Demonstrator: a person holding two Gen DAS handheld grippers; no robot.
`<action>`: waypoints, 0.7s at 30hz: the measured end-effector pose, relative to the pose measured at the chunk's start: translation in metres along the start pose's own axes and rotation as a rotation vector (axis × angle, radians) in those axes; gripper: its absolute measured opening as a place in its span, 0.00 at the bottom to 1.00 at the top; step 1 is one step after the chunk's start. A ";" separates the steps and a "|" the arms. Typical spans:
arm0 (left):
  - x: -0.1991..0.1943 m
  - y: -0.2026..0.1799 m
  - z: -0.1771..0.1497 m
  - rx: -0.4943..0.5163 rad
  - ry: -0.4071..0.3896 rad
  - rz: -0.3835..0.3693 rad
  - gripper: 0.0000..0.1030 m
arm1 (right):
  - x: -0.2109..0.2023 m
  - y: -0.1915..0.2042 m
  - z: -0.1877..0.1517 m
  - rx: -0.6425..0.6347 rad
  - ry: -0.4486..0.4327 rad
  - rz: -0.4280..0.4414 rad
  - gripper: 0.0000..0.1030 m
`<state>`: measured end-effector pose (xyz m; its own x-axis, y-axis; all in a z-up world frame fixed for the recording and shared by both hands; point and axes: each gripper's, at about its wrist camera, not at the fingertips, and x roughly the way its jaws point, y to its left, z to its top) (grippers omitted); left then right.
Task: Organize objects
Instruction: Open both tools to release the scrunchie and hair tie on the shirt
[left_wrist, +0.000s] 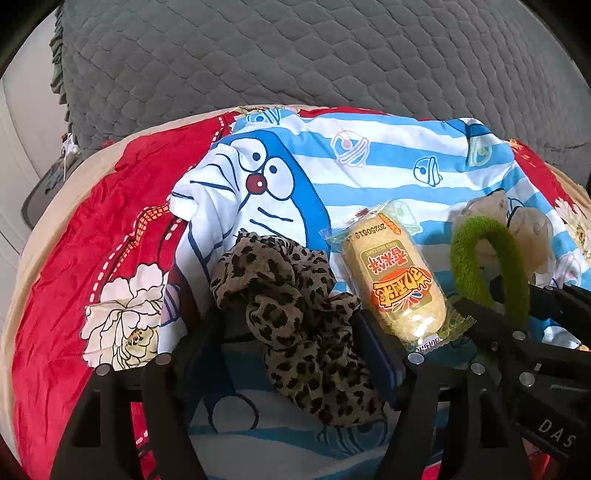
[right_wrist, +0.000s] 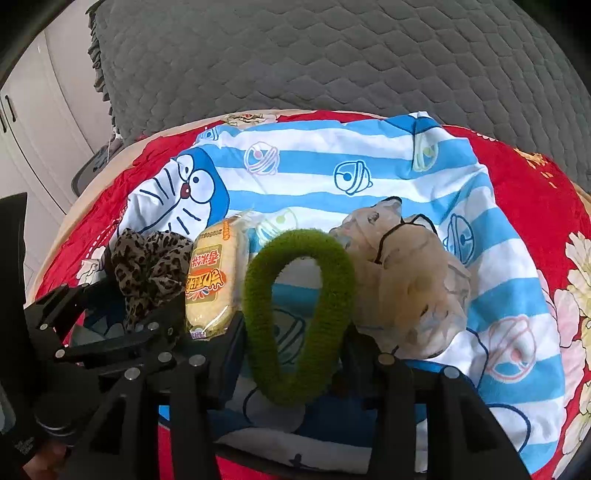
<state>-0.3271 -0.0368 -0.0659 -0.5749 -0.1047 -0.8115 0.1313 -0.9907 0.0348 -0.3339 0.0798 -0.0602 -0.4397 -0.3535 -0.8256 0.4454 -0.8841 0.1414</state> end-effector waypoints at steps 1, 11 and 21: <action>-0.001 0.000 0.000 -0.005 0.001 0.001 0.72 | 0.000 0.000 0.000 0.000 0.000 -0.001 0.46; -0.003 0.002 -0.004 -0.024 0.004 -0.009 0.74 | -0.001 -0.005 0.000 0.022 0.005 0.005 0.50; -0.003 0.003 -0.001 -0.033 0.055 -0.018 0.74 | -0.003 -0.011 0.002 0.068 0.032 0.007 0.63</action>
<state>-0.3242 -0.0389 -0.0636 -0.5327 -0.0809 -0.8424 0.1481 -0.9890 0.0014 -0.3386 0.0896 -0.0579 -0.4116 -0.3506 -0.8412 0.3938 -0.9008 0.1828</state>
